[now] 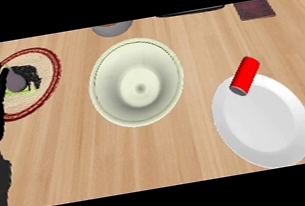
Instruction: Pick the squash from the plate and place it in the bowl
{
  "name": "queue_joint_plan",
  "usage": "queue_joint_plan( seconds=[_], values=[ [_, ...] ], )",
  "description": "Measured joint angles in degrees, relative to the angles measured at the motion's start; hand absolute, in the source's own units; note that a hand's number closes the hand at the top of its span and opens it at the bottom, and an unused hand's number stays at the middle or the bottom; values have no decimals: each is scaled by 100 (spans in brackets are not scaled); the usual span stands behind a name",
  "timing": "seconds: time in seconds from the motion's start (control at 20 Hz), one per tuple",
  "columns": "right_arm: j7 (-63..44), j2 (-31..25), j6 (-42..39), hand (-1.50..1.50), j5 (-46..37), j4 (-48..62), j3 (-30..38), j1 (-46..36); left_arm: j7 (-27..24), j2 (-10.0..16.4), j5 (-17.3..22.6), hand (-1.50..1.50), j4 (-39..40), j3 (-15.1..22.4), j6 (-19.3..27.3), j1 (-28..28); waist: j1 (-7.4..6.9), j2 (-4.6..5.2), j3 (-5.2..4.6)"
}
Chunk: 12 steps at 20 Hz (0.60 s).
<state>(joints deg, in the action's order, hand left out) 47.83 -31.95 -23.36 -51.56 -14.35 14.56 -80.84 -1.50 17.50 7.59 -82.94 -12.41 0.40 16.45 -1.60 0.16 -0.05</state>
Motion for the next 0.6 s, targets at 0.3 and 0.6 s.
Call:
queue_joint_plan(
  seconds=[0.3, 0.6],
  values=[
    [-613, 809, -267, 150, 63, -98, -195, -380, 2, -12, -8, 0, -92, -20, 17, -94, 65, -25, -1],
    [-1123, 1714, -365, 150, 93, -392, -447, -298, 118, -44, -41, 0, -221, -18, 103, -143, 138, -54, 1]
  ],
)
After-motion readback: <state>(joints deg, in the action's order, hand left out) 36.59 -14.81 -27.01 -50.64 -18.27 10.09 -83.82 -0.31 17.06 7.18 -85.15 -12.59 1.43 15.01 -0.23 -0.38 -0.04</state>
